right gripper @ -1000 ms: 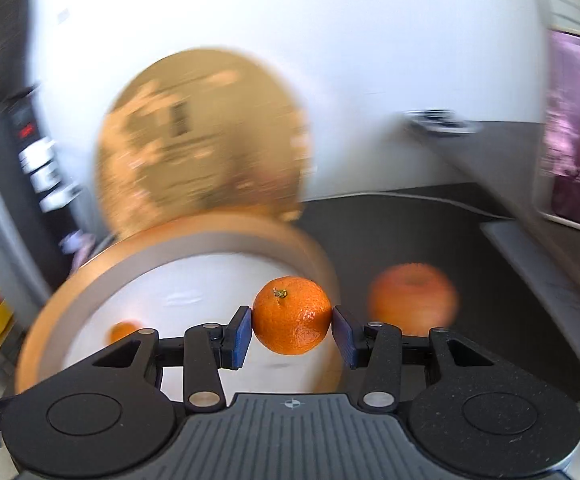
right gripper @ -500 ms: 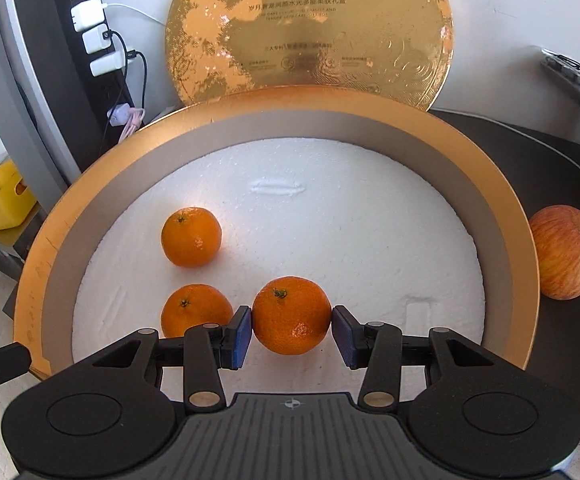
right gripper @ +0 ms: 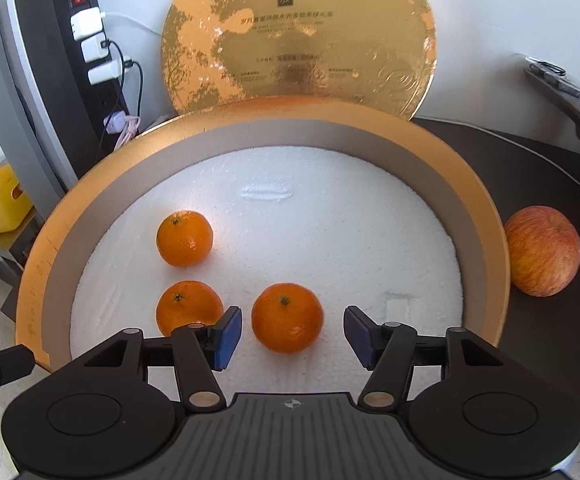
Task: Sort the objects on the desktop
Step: 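Move the open right gripper back to the red apple on the desk, then close the right gripper around the red apple and lift it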
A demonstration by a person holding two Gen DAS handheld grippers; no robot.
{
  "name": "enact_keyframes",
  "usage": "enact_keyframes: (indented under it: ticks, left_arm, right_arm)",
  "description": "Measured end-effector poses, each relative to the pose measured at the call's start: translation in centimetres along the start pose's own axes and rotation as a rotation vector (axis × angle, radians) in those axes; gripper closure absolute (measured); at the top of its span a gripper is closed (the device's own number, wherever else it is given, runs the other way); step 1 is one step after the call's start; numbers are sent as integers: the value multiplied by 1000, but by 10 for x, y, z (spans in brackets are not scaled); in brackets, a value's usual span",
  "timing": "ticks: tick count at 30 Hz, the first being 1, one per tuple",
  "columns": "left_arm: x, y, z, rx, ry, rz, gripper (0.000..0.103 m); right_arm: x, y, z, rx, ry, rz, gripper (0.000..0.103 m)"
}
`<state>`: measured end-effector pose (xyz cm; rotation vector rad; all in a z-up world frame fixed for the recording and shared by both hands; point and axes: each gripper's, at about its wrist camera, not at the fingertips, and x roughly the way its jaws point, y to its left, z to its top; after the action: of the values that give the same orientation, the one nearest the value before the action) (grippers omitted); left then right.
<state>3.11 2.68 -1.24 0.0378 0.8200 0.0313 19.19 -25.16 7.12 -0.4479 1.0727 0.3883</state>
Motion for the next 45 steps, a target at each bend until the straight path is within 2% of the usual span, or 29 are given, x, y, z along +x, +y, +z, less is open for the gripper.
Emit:
enact_keyframes:
  ticks: [13,21,29,36,37,39,41,45]
  left_arm:
    - [-10,-27,7,48,-22,-18,3]
    - [-16,-62,23,125,-65,-93,3]
    - [-8,-100,35,210,-55,-156,3]
    - [7,-105,41,206,-28,-143,3]
    - [8,-104,42,199,-25,-144,3]
    - [12,-102,44,189,-18,-143,3]
    - [16,-101,46,184,-12,-138,3]
    - [22,-100,48,178,-2,-133,3]
  right_arm:
    - [-60,-36,-12,52,-146,-42,40]
    - [-82,-76,-19,117,-210,-144,39]
    - [-62,-127,-25,210,-195,-266,38]
    - [-30,-155,-20,249,-206,-254,40]
    - [-25,-159,-19,257,-211,-245,39]
    - [-16,-166,-15,271,-216,-244,29]
    - [-6,-171,-12,270,-217,-244,23]
    - [13,-179,-6,276,-208,-232,21]
